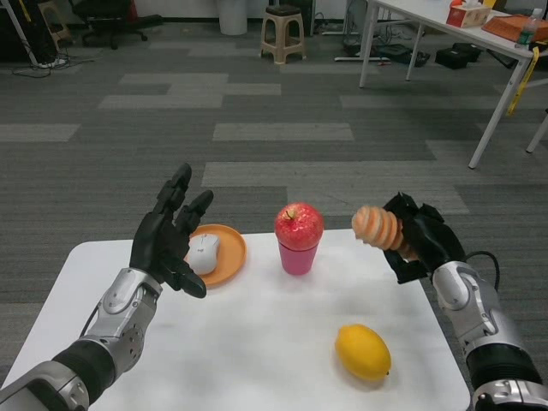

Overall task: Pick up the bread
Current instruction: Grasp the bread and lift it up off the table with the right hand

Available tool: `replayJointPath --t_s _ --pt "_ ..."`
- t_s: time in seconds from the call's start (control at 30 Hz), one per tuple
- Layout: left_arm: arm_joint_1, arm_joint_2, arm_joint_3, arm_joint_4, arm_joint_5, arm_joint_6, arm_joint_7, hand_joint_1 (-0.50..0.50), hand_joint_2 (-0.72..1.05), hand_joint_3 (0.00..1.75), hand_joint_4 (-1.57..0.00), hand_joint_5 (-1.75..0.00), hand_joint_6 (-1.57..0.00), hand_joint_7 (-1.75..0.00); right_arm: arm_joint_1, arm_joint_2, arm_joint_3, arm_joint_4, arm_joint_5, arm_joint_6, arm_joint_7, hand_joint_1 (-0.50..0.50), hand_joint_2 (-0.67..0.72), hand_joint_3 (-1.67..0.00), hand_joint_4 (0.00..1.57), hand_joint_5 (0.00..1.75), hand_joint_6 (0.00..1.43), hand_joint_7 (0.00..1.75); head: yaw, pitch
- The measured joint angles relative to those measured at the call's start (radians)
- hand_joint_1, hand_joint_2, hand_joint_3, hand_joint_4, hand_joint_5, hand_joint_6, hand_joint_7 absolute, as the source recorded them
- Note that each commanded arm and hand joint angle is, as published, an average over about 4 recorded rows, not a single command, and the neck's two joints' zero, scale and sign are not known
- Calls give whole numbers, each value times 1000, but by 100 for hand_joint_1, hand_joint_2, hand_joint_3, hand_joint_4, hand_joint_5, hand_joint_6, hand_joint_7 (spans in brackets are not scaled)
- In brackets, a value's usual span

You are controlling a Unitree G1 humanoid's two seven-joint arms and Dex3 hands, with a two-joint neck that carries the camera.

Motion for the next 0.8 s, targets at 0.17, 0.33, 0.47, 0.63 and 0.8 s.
replayJointPath --t_s 0.17,0.33,0.47,0.63,0.8 --pt "0 -1 2 0 0 0 0 50 -46 9 0 -41 0 0 13 19 104 -11 215 -26 -37 -46 -48 -159 0 136 12 157 -3 2" --pt "0 0 4 0 -1 0 0 50 -46 9 0 -41 0 0 14 26 254 -10 451 -27 -56 -42 -48 -159 2 136 12 155 2 1" --pt "0 0 6 0 0 0 0 50 -46 9 0 -41 0 0 20 30 356 -17 595 -27 -75 -42 -51 -159 5 136 15 159 7 -6" --pt "0 0 7 0 -1 0 0 50 -46 9 0 -41 0 0 28 28 408 -57 650 -26 -104 -42 -51 -159 9 136 17 161 4 -5" --pt "0 1 7 0 -1 0 0 50 -46 9 0 -41 0 0 38 26 443 -105 672 -26 -140 -42 -54 -159 11 138 20 162 4 -5"
